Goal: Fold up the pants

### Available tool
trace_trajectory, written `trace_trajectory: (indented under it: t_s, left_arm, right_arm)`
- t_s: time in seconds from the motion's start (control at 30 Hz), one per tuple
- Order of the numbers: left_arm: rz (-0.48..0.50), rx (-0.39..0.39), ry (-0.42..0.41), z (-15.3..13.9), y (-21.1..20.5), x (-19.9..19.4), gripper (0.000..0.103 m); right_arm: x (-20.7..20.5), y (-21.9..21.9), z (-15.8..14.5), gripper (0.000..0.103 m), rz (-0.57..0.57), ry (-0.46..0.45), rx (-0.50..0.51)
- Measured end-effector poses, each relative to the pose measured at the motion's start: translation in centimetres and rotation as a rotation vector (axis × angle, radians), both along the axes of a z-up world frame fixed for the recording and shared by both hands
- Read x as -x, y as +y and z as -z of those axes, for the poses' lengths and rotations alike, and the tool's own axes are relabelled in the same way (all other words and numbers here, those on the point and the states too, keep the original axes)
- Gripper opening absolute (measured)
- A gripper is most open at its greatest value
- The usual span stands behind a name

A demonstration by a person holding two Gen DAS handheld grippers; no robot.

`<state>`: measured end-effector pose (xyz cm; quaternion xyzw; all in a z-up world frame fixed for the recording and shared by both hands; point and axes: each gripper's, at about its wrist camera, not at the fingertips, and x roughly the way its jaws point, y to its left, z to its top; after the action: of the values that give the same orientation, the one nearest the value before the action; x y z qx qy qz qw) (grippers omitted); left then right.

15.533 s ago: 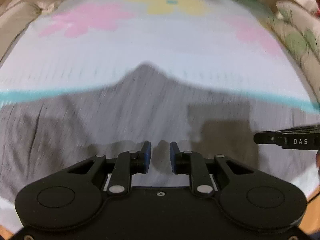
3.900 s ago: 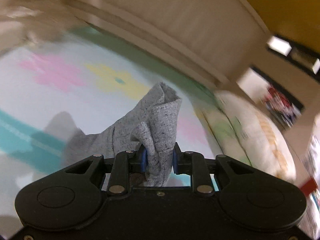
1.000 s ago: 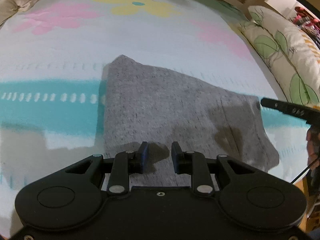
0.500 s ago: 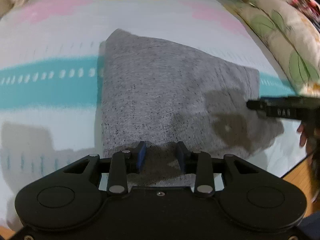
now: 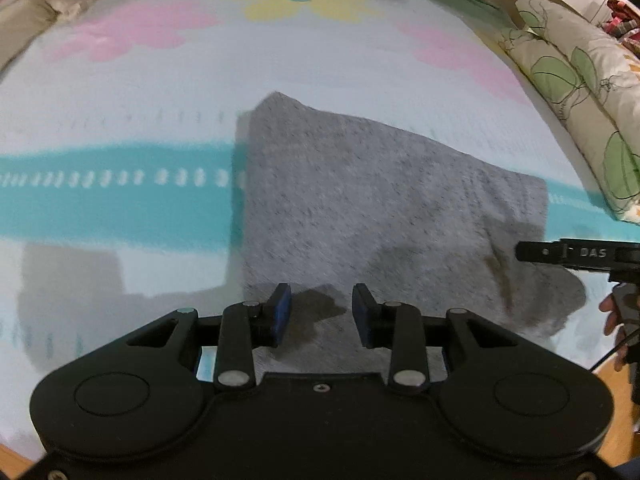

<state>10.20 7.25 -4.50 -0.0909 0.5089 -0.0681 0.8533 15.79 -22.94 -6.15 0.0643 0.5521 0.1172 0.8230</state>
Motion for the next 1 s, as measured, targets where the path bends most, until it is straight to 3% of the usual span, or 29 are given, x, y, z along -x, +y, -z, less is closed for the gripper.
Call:
trace_trajectory:
  t_s: [0.17, 0.3, 0.57, 0.8, 1.0]
  left_arm:
    - [-0.032, -0.013, 0.003, 0.0, 1.2, -0.8, 0.044]
    - [-0.072, -0.018, -0.002, 0.1, 2.4, -1.6, 0.044]
    - [-0.117, 0.021, 0.076, 2.5, 3.4, -3.1, 0.045]
    - [-0.124, 0.022, 0.06, 2.7, 3.1, -3.4, 0.047]
    - [-0.156, 0.072, 0.074, 3.2, 4.1, -3.2, 0.054]
  right_arm:
    - [-0.7, -1.9, 1.0, 0.074, 0.06, 0.059, -0.119]
    - [-0.9, -1.6, 0.8, 0.075, 0.018, 0.054, -0.101]
    - [-1.0, -1.1, 1.0, 0.078, -0.002, 0.029, -0.096]
    - [-1.3, -0.8, 1.4, 0.08, -0.007, 0.019, -0.099]
    - [-1.1, -1.0, 1.5, 0.08, -0.016, 0.012, -0.111]
